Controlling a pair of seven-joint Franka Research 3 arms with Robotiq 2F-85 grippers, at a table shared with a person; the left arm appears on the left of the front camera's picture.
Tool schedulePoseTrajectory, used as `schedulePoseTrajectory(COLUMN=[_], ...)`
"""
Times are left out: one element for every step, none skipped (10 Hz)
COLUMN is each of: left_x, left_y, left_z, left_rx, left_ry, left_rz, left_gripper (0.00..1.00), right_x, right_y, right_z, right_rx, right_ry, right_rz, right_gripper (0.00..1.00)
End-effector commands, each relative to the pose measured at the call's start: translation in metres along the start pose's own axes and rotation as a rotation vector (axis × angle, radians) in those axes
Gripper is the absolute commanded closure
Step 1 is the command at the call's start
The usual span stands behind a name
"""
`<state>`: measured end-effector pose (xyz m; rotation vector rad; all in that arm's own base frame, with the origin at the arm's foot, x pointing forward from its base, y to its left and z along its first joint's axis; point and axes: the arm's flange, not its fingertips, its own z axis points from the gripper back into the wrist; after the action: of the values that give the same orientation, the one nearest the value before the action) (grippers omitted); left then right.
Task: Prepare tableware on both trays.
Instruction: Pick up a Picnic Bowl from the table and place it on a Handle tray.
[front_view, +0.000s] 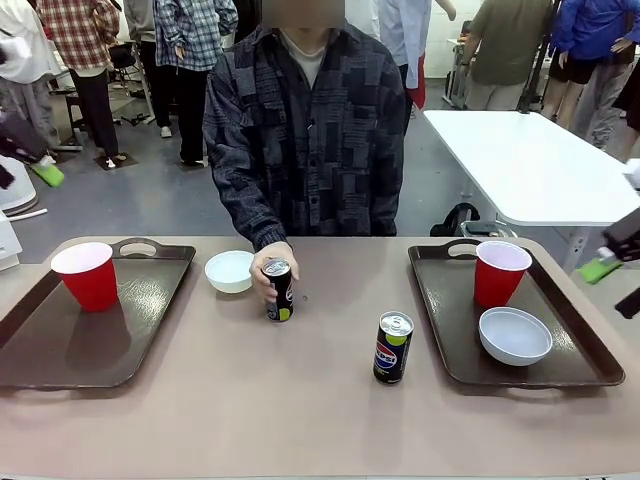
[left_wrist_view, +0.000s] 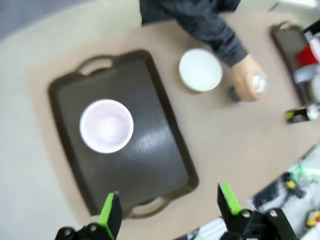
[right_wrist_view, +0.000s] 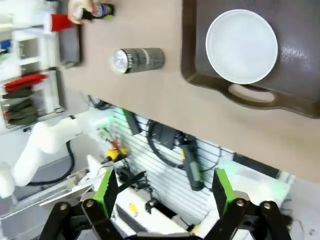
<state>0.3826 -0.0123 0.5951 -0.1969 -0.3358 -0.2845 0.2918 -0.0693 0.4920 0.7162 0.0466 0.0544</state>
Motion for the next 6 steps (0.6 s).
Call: schedulePoseTrajectory(left_x=[0.028, 0.038, 0.044, 0.047, 0.049, 0.050], left_y=[-0.028, -0.047, -0.070, -0.088, -0.102, -0.113], left_z=[-0.025, -0.041, -0.055, -0.067, -0.078, -0.088], left_rx=[0.130, 0.170, 0.202, 0.220, 0.238, 0.247], left_ry=[0.078, 0.101, 0.114, 0.116, 0.112, 0.113], left_rz=[-0.069, -0.100, -0.122, -0.130, -0.144, -0.163], left_gripper=[0.00, 0.00, 0.00, 0.00, 0.00, 0.00], right_x=[-0.012, -0.019, -0.030, -0.040, -0.048, -0.050], right_y=[-0.033, -0.048, -0.062, -0.071, -0.079, -0.084], right_z=[0.036, 0.056, 0.076, 0.090, 0.100, 0.104], right_rx=[0.150, 0.192, 0.225, 0.246, 0.282, 0.292], right_ry=[-0.046, -0.067, -0.105, -0.134, -0.155, -0.165], right_rz=[-0.017, -0.013, -0.029, -0.034, -0.030, -0.025], right_gripper=[0.02, 0.02, 0.02, 0.02, 0.02, 0.02])
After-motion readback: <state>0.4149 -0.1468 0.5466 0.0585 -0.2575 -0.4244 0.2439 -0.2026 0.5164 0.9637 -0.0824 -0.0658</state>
